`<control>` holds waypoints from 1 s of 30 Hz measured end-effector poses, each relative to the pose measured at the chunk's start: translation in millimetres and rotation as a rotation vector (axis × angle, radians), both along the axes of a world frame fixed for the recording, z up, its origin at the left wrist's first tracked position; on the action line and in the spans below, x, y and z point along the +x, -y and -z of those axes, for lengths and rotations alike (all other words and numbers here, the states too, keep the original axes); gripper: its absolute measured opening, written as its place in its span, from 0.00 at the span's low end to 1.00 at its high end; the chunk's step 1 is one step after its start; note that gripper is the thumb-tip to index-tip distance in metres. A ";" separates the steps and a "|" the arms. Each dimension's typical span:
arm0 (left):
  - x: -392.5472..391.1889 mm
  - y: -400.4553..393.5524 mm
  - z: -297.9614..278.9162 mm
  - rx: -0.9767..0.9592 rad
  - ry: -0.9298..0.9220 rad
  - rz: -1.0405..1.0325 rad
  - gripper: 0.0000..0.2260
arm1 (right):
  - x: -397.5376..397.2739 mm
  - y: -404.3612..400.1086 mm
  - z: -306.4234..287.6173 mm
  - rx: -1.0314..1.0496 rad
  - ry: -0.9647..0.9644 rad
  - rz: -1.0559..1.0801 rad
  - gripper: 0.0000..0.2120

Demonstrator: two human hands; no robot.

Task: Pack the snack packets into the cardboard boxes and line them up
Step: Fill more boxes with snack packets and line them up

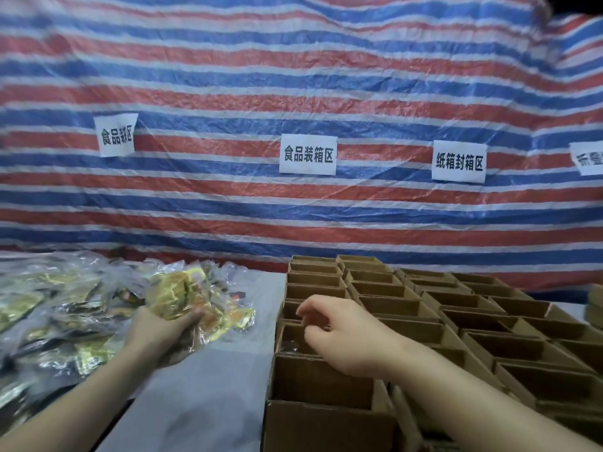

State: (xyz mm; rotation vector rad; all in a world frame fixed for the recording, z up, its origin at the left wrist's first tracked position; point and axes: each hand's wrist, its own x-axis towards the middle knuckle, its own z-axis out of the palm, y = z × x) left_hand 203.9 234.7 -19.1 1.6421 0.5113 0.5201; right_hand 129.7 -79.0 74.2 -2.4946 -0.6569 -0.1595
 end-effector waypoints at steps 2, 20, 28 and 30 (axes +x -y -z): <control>-32.4 26.7 -32.8 0.024 0.094 0.056 0.21 | -14.4 -10.2 -4.2 0.128 -0.025 0.008 0.21; -185.6 187.4 -105.9 0.219 0.335 0.461 0.27 | -108.7 -9.5 -35.1 0.922 -0.278 0.270 0.38; -197.4 203.0 -82.2 0.404 0.412 0.222 0.25 | -114.6 -5.0 -12.5 1.026 -0.236 0.498 0.27; -200.3 207.2 -77.1 0.566 0.425 0.130 0.27 | -115.1 -8.5 -7.6 1.060 -0.187 0.546 0.20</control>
